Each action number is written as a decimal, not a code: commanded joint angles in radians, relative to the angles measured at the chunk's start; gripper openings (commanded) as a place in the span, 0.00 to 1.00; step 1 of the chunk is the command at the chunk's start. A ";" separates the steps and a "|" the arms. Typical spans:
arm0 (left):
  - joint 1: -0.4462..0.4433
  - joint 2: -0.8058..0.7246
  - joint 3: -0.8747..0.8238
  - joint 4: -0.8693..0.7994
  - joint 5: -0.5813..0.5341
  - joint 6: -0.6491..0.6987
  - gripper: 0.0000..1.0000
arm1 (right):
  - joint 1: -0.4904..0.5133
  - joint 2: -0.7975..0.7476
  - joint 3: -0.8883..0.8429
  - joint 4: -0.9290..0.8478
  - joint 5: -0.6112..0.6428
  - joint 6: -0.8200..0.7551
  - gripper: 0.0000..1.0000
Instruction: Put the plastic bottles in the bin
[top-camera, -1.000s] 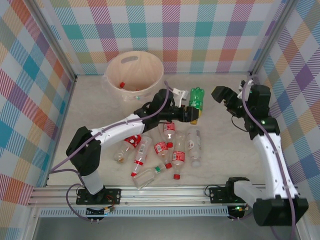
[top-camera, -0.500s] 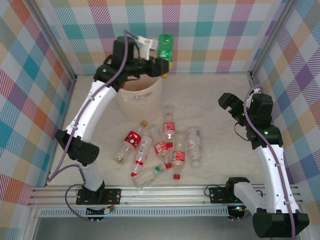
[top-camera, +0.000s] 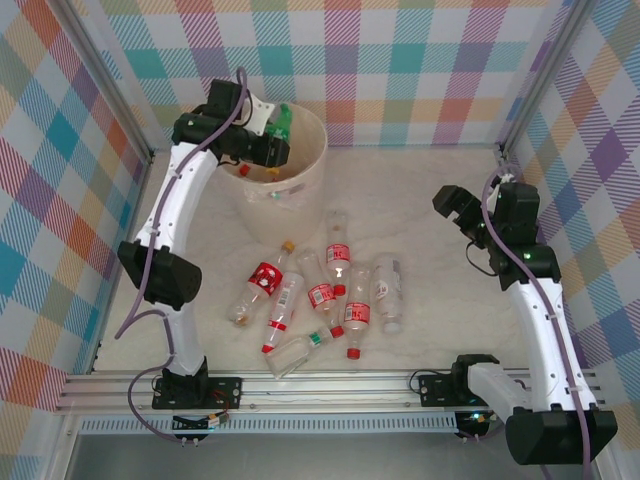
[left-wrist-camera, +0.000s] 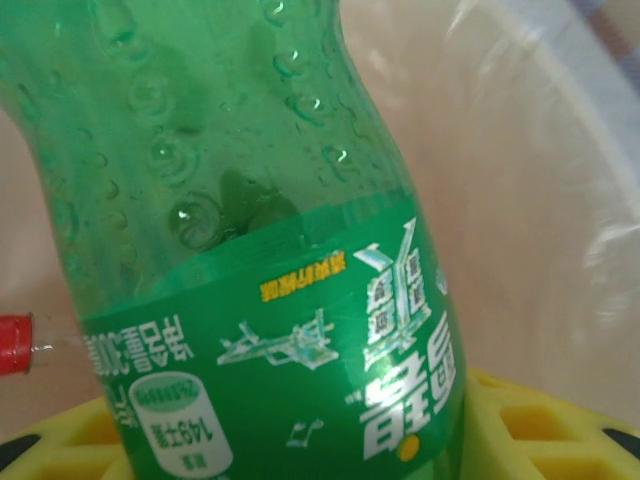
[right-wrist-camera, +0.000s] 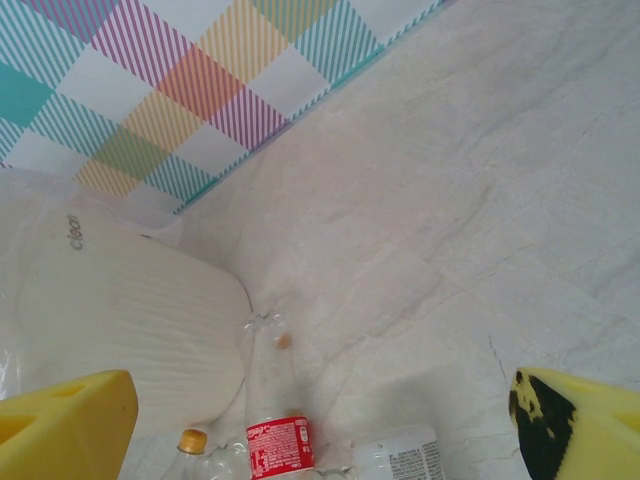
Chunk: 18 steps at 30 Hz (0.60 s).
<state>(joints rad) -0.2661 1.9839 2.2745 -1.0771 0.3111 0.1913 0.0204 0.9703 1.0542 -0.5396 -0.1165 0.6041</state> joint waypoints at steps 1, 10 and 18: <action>-0.001 0.027 -0.007 -0.070 -0.012 0.080 0.10 | 0.001 0.008 -0.010 0.029 -0.014 -0.025 0.95; -0.027 0.083 -0.084 -0.085 -0.041 0.146 0.12 | 0.000 0.021 -0.006 0.023 -0.016 -0.039 0.95; -0.035 0.094 -0.149 -0.029 0.017 0.170 0.44 | 0.000 0.021 -0.013 0.012 -0.002 -0.050 0.95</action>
<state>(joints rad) -0.2943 2.0731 2.1345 -1.1233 0.2955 0.3344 0.0204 0.9977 1.0477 -0.5407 -0.1158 0.5800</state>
